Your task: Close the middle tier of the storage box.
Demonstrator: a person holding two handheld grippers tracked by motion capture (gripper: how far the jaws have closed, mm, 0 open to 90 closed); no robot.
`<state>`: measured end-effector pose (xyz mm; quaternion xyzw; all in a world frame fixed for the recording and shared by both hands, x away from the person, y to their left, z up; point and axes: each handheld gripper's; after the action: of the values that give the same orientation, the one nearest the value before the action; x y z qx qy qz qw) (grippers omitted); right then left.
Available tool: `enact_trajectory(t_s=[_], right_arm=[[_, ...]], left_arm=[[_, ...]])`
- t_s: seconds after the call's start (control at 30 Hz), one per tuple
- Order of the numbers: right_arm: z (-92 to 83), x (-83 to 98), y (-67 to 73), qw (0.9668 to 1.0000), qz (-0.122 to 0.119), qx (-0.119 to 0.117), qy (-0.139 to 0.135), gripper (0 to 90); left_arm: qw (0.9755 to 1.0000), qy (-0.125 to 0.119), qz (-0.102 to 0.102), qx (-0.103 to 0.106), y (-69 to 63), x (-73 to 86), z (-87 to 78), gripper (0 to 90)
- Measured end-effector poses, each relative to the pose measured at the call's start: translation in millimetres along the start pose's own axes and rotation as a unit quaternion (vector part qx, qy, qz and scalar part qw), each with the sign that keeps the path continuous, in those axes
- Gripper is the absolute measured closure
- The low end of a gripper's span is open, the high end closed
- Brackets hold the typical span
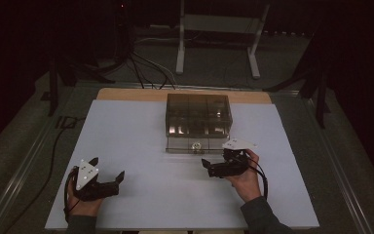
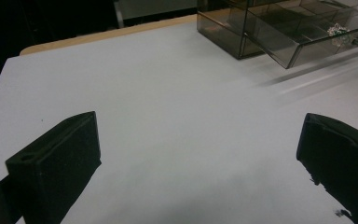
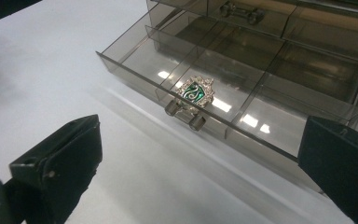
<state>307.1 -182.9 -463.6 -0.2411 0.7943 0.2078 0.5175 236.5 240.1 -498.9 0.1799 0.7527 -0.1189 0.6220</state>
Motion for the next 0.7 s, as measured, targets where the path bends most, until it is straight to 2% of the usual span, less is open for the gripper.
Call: enact_trajectory(t_s=[0.03, 0.07, 0.17, 0.2, 0.27, 0.3, 0.4, 0.43, 0.47, 0.5, 0.53, 0.7], right_arm=[[0.1, 0.3, 0.2, 1.0, -0.001, 0.002, 0.001, 0.9], [-1.7, 1.2, 2.9, 0.9997, -0.013, 0.019, -0.008, 6.7], [-2.6, 1.4, 4.2, 0.9997, -0.011, 0.02, -0.012, 11.4], [-3.8, 1.9, 6.4, 0.9992, -0.016, 0.03, -0.021, 21.2], [-4.0, 2.0, 7.5, 0.9991, -0.018, 0.03, -0.022, 35.2], [-4.0, 2.0, 7.5, 0.9991, -0.018, 0.03, -0.022, 35.2], [-3.5, 2.7, 7.2, 0.9992, -0.022, 0.028, -0.018, 62.8], [-3.4, 2.9, 7.2, 0.9991, -0.025, 0.029, -0.017, 69.4], [-3.2, 2.2, 6.9, 0.999, -0.024, 0.032, -0.02, 84.7], [-3.2, 2.2, 6.9, 0.999, -0.024, 0.032, -0.02, 84.7], [-2.1, 1.5, 7.0, 0.9986, -0.03, 0.039, -0.02, 90.0], [5.3, 4.1, 5.3, 0.9985, -0.038, 0.04, -0.003, 90.0]], left_arm=[[1.0, 0.0, -0.001, 0.0, 0.2, 0.0, -0.1, 0.6], [1.0, 0.0, -0.001, 0.0, 0.4, 0.0, -0.1, 0.6], [1.0, -0.001, -0.001, 0.0, 0.2, -0.1, -0.2, 0.6], [1.0, -0.001, 0.0, 0.0, 0.1, -0.1, -0.1, 0.6], [1.0, -0.001, -0.001, -0.001, 0.3, -0.2, -0.3, 0.6], [1.0, -0.001, -0.001, -0.001, 0.3, -0.2, -0.3, 0.6], [1.0, -0.001, -0.002, -0.001, 0.5, -0.2, -0.6, 0.6], [1.0, -0.001, -0.001, 0.0, 0.4, -0.2, -0.6, 0.6], [1.0, -0.001, -0.001, 0.0, 0.3, -0.2, -0.4, 0.6], [1.0, -0.001, -0.001, 0.0, 0.3, -0.1, -0.3, 0.6], [1.0, -0.001, -0.001, -0.001, -0.1, -0.1, -0.4, 0.6], [1.0, -0.001, -0.001, -0.001, 0.3, -0.2, -0.6, 0.6]])
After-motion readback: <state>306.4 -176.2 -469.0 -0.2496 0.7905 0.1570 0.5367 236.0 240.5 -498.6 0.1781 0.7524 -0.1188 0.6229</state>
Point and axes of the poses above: each handheld gripper's, and its own axes: z roughly forward along the jaws, x roughly out of its underside, y roughly to its left, and after that the axes turned 14 degrees about -y, right-handed
